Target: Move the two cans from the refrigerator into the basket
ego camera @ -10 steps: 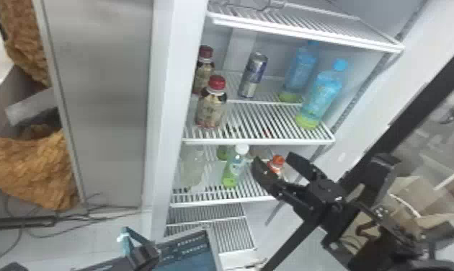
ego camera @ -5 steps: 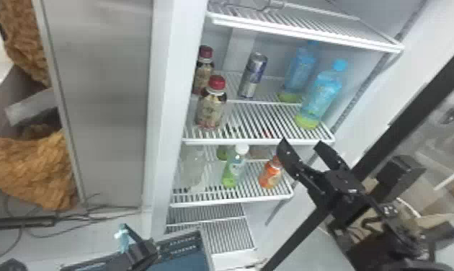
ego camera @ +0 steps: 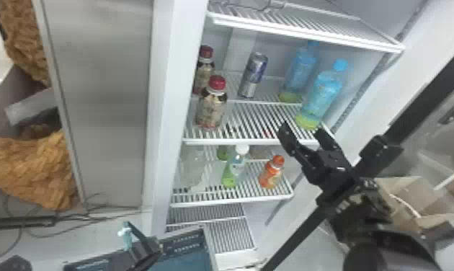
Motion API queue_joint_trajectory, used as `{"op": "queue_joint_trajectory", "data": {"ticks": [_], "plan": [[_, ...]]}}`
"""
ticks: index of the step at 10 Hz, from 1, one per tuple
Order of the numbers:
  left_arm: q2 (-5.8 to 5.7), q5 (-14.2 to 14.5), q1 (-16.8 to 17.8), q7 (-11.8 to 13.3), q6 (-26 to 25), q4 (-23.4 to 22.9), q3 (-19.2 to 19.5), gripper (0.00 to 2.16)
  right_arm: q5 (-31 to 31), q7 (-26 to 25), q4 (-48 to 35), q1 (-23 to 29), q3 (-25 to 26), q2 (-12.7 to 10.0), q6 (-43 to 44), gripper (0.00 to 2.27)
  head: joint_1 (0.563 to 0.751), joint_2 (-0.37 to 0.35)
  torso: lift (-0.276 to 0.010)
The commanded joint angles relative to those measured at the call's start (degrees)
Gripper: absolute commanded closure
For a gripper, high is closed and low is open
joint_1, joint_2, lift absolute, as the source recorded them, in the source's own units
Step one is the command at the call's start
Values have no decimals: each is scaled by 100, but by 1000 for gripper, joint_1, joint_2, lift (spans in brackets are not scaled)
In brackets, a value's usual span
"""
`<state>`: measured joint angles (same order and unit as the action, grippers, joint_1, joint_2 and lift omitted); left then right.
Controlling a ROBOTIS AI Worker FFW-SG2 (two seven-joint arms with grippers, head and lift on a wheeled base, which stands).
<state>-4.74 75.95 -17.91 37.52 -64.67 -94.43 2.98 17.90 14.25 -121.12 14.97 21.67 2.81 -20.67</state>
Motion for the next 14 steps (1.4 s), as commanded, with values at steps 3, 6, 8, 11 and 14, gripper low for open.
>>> {"op": "queue_joint_trajectory", "data": {"ticks": [3,6,8,11,14], "plan": [[-27,26,5,-8,27,0,-12,1191,-156,-45,714,-822,-190,106,0,108,695,-350,-31],[-35,26,33,-8,55,0,-23,1191,-213,-63,1319,-1441,-419,176,0,107,695,-350,-31],[-53,49,47,-17,83,0,-23,1191,-270,-89,1769,-1764,-510,202,0,107,695,-350,-31],[-70,60,76,-34,83,0,-35,1191,-373,-151,2289,-2271,-704,246,0,107,695,-350,-31],[-88,72,104,-52,97,0,-46,1191,-510,-203,2711,-2693,-830,290,0,105,695,-350,-31]]}}
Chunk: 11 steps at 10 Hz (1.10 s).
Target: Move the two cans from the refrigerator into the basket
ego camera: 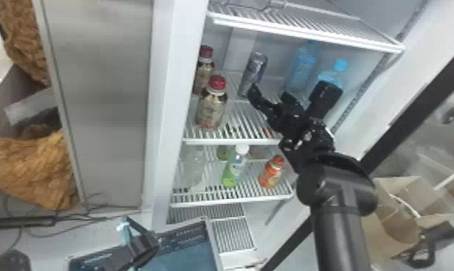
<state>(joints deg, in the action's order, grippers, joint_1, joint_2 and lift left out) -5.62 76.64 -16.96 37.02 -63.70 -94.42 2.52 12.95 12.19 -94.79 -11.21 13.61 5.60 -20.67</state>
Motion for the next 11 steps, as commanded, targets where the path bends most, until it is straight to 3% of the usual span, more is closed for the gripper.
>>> {"op": "queue_joint_trajectory", "data": {"ticks": [1,6,11], "plan": [[0,3,23,-2,0,14,0,1191,-61,-6,205,-215,-92,38,0,107,695,-350,-31],[-9,-8,51,-11,0,28,-12,1191,-210,-24,1007,-932,-367,117,-99,105,695,-333,-31],[-18,-8,65,-11,28,56,-12,1191,-404,-77,1611,-1326,-367,117,-70,105,695,-320,-31]]}}
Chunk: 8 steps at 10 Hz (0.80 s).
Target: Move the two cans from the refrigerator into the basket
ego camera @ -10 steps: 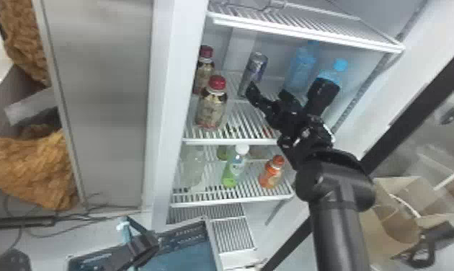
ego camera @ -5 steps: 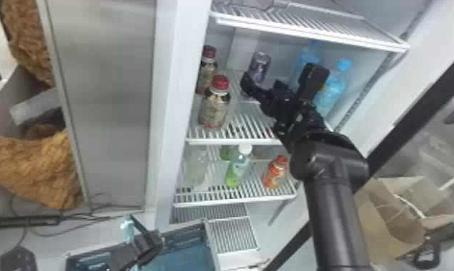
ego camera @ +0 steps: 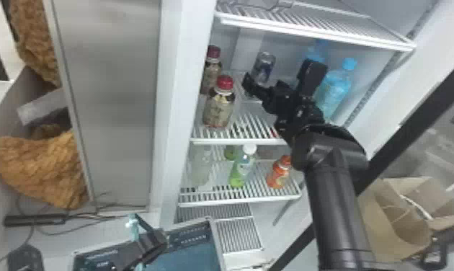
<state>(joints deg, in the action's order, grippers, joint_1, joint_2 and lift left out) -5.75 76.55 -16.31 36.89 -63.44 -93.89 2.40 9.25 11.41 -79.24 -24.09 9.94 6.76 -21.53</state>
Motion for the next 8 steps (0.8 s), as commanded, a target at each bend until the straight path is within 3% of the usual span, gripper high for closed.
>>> {"op": "queue_joint_trajectory", "data": {"ticks": [1,6,7,8], "plan": [[-5,0,0,-6,2,2,0,1191,-114,-7,239,-165,0,9,44,105,695,-320,-31],[-5,0,42,-15,16,30,-11,1191,-160,-34,829,-629,-320,62,72,122,695,-312,-31],[-5,0,42,-15,30,30,-11,1191,-149,-34,900,-657,-354,62,-12,277,695,-303,-31],[-14,12,42,-15,30,30,-11,1191,-137,-34,900,-671,-354,71,-167,826,695,-296,-31]]}}
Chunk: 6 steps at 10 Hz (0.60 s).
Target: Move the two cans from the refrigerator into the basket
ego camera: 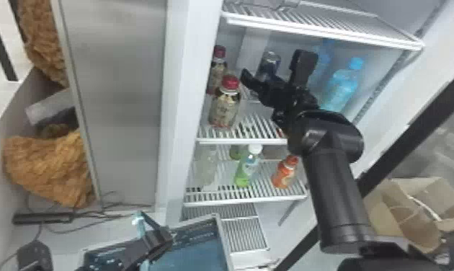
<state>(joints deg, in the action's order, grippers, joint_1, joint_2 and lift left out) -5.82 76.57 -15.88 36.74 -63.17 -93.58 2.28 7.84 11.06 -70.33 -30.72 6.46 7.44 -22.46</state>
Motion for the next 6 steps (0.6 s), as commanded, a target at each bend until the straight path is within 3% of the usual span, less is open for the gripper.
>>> {"op": "queue_joint_trajectory", "data": {"ticks": [1,4,6], "plan": [[-7,21,-14,0,17,0,0,1191,5,-8,-5,20,5,3,-88,1273,695,-294,-31],[-16,21,-14,9,31,0,-23,1191,-167,-34,-216,161,5,3,25,1280,695,-296,-31],[-24,67,-28,9,59,0,-34,1191,-224,-113,-863,526,51,3,-200,1280,695,-301,-31]]}}
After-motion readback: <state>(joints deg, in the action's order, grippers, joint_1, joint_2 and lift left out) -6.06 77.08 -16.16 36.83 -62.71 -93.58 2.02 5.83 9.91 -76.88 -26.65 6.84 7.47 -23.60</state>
